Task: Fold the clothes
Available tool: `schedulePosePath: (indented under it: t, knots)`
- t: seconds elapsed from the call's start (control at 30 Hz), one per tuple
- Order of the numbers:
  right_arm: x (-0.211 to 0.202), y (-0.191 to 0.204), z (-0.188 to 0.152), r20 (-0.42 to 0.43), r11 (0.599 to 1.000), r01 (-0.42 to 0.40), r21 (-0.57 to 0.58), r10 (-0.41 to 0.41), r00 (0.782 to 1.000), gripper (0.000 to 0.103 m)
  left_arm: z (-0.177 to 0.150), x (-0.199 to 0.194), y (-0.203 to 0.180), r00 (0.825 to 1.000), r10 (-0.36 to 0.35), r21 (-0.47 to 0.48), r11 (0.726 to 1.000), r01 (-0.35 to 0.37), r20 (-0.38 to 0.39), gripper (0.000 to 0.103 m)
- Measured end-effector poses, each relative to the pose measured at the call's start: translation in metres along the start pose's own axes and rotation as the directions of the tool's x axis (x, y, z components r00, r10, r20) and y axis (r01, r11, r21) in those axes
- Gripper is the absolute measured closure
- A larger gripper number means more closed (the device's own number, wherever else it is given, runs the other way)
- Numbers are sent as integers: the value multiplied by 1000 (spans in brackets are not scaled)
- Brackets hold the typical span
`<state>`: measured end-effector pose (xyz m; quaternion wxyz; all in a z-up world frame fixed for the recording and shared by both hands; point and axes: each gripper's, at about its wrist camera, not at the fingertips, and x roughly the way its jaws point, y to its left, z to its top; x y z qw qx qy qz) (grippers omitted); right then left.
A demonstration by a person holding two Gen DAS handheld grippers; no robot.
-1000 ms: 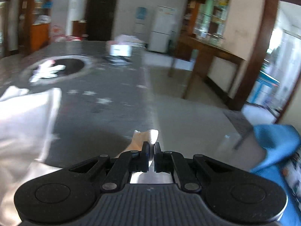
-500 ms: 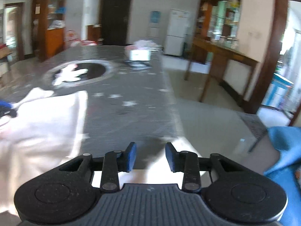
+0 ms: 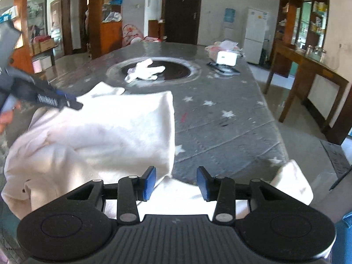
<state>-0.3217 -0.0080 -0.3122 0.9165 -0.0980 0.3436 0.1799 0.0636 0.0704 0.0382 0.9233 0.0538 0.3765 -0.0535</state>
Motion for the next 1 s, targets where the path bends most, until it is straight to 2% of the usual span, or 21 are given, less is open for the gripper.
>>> schedulePosePath:
  t: [0.17,0.33,0.6,0.73,0.83,0.93,1.0]
  knots:
    - [9,6,-5,-29,1000,-5,-9,5,1000,58,-5,-28,18,998,28,-48,999,-26,58,98]
    - [12,5,-6,-37,1000,-3,-8,2,999,55,-15,-63,38,991,72,-135,989,-56,115,99]
    - [14,5,-6,-36,1000,2,-13,-3,999,51,-17,-73,40,995,35,-151,988,-21,88,96]
    - [14,4,-6,-36,1000,-1,-6,1,999,50,-1,-50,30,998,19,-143,990,-11,56,95]
    - [14,4,-7,-38,1000,-6,-7,6,999,50,19,-25,22,999,16,-128,992,-11,36,89]
    - [14,3,-7,-37,1000,-13,-7,12,999,49,37,2,15,1000,-2,-119,993,3,9,78]
    - [15,3,-7,-35,1000,-18,-7,17,999,48,48,21,11,1000,-7,-120,993,5,-10,65]
